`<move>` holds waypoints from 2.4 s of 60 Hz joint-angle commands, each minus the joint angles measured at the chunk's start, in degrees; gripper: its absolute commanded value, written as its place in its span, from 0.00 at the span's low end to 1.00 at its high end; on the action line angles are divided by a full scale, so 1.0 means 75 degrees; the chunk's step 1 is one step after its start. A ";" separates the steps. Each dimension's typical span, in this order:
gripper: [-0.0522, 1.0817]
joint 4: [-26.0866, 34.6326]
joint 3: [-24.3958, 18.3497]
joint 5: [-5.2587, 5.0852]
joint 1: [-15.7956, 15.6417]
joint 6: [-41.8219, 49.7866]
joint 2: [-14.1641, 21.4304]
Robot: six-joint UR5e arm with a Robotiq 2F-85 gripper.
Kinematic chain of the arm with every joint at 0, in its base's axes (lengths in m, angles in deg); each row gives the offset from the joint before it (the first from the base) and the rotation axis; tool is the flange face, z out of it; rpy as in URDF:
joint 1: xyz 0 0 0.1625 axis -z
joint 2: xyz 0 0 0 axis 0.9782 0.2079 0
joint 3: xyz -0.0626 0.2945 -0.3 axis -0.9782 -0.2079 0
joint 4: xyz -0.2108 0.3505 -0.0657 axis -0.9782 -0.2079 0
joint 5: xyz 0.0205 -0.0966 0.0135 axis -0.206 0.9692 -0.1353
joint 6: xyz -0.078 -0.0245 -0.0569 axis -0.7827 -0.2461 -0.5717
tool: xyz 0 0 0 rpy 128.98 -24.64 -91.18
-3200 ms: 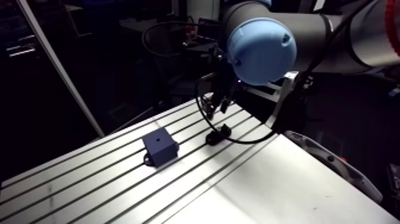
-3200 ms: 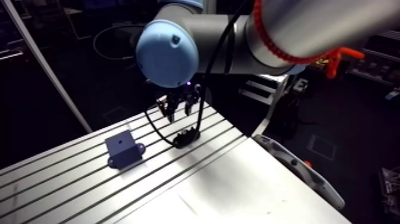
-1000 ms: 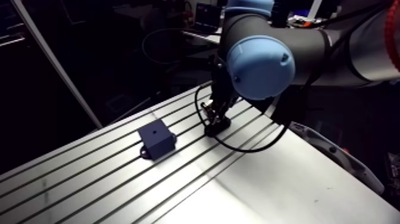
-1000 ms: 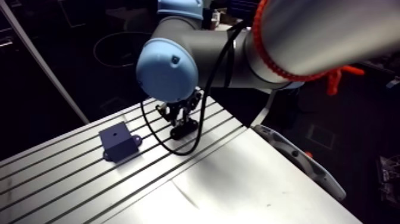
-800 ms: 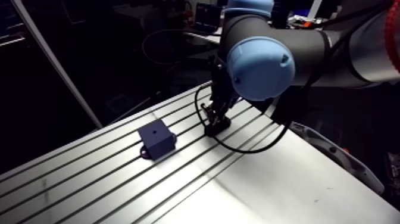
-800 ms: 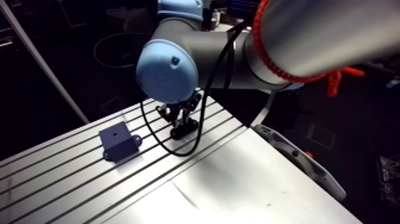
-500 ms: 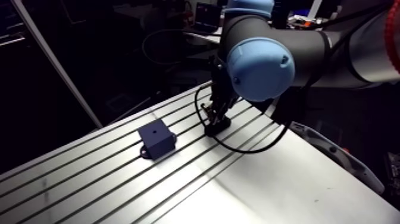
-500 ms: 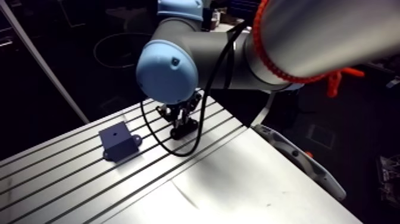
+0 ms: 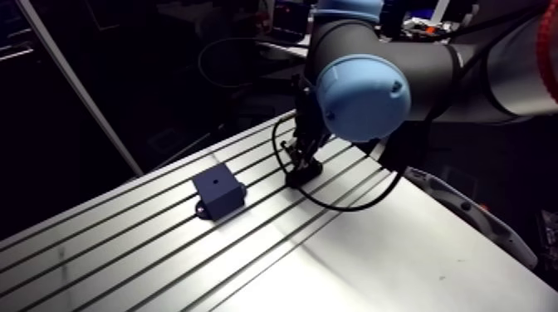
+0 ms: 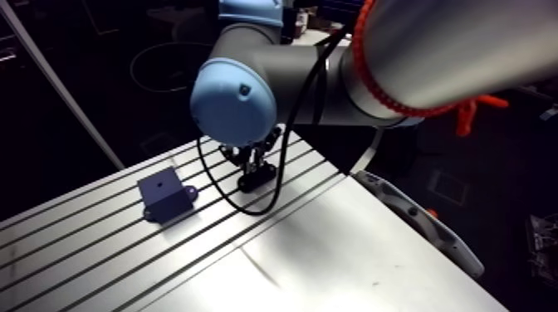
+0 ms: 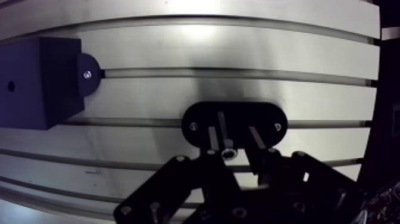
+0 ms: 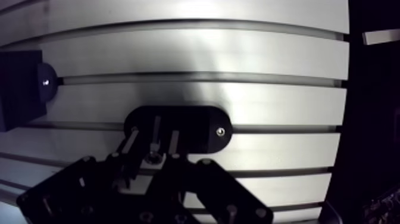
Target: Pick up the M10 bolt and insert it into the hole until fully seated.
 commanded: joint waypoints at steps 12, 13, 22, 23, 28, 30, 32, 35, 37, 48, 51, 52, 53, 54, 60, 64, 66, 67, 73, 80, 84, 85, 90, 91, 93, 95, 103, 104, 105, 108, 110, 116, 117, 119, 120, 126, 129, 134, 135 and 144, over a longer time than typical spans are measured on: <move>0.61 -0.0008 0.0046 -0.0040 -0.0012 -0.0002 0.0007; 0.61 -0.0008 0.0046 -0.0040 -0.0012 -0.0002 0.0007; 0.62 -0.0008 0.0046 -0.0006 -0.0012 -0.0001 0.0020; 0.63 -0.0008 0.0046 0.0004 -0.0012 -0.0001 0.0020; 0.63 -0.0008 0.0046 0.0007 -0.0012 -0.0001 0.0032; 0.64 -0.0008 0.0046 0.0016 -0.0002 -0.0001 0.0032; 0.64 -0.0008 0.0046 0.0017 0.0000 -0.0001 0.0032; 0.65 -0.0008 0.0046 0.0027 0.0000 -0.0012 0.0044; 0.66 -0.0008 0.0046 0.0019 0.0000 -0.0013 0.0044; 0.68 0.0004 0.0046 0.0029 0.0000 -0.0001 0.0044; 0.69 0.0004 0.0046 0.0029 0.0000 -0.0001 0.0044; 0.70 0.0004 0.0056 0.0029 0.0000 -0.0001 0.0044; 0.70 0.0004 0.0056 0.0029 0.0000 -0.0001 0.0044; 0.71 0.0004 0.0057 0.0029 0.0000 -0.0001 0.0044; 0.72 0.0004 0.0057 0.0029 0.0000 -0.0001 0.0044; 0.73 0.0004 0.0057 0.0029 0.0000 -0.0001 0.0044; 0.74 0.0004 0.0067 0.0029 0.0000 -0.0001 0.0044; 0.76 0.0004 0.0059 0.0039 0.0000 -0.0001 0.0054; 0.82 0.0004 0.0047 0.0031 0.0000 0.0001 0.0066; 0.83 0.0004 0.0013 -0.0006 0.0000 -0.0011 0.0125; 0.83 0.0035 -0.0021 -0.0016 0.0000 -0.0011 0.0177; 0.83 0.0035 -0.0021 -0.0016 0.0000 -0.0011 0.0177; 0.84 0.0128 -0.0058 -0.0016 -0.0034 -0.0024 0.0339; 0.84 0.0132 -0.0069 -0.0018 -0.0035 -0.0024 0.0387; 0.84 0.0133 -0.0081 -0.0018 -0.0045 -0.0014 0.0424; 0.87 0.0143 -0.0103 -0.0018 -0.0037 -0.0013 0.0460; 0.93 0.0474 -0.0306 -0.0049 -0.0068 0.0020 0.0531; 0.95 0.0622 -0.0386 -0.0062 -0.0090 0.0032 0.0545; 0.95 0.0622 -0.0386 -0.0062 -0.0090 0.0032 0.0545; 0.97 0.0928 -0.0548 -0.0065 -0.0156 0.0076 0.0558; 0.98 0.1079 -0.0651 -0.0055 -0.0213 0.0150 0.0559; 1.00 0.1609 -0.0987 -0.0008 -0.0302 0.0496 0.0570; 1.00 0.1829 -0.1106 -0.0006 -0.0324 0.0572 0.0611; 1.00 0.2101 -0.1233 0.0024 -0.0347 0.0643 0.0647; 1.00 0.2341 -0.1362 0.0058 -0.0361 0.0683 0.0672; 1.00 0.2970 -0.1780 0.0241 -0.0578 0.0853 0.0698; 1.00 0.3179 -0.1942 0.0330 -0.0684 0.0964 0.0700; 1.00 0.3712 -0.2356 0.0757 -0.0890 0.1305 0.0690; 1.00 0.3712 -0.2356 0.0757 -0.0890 0.1305 0.0690; 1.00 0.4961 -0.3167 0.1014 -0.1375 0.1685 0.0587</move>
